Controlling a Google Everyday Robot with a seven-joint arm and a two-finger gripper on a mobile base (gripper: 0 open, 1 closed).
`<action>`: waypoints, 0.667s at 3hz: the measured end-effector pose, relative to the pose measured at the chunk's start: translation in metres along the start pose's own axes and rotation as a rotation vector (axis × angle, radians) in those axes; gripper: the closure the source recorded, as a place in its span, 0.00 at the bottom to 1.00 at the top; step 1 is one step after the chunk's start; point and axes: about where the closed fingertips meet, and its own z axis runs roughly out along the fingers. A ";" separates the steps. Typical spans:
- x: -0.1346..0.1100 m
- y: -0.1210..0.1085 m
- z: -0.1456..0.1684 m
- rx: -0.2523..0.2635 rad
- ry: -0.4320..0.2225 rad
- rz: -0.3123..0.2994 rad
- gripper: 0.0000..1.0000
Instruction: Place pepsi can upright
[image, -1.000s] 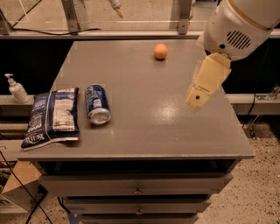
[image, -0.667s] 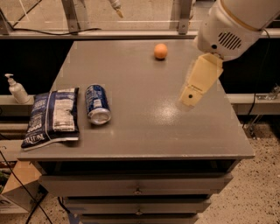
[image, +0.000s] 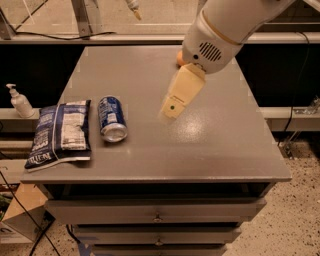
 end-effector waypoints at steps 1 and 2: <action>-0.035 0.010 0.020 -0.077 -0.074 -0.043 0.00; -0.026 0.007 0.017 -0.069 -0.061 -0.004 0.00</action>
Offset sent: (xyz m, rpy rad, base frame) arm 0.0074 0.0073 -0.0086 0.0403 0.0534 -0.0422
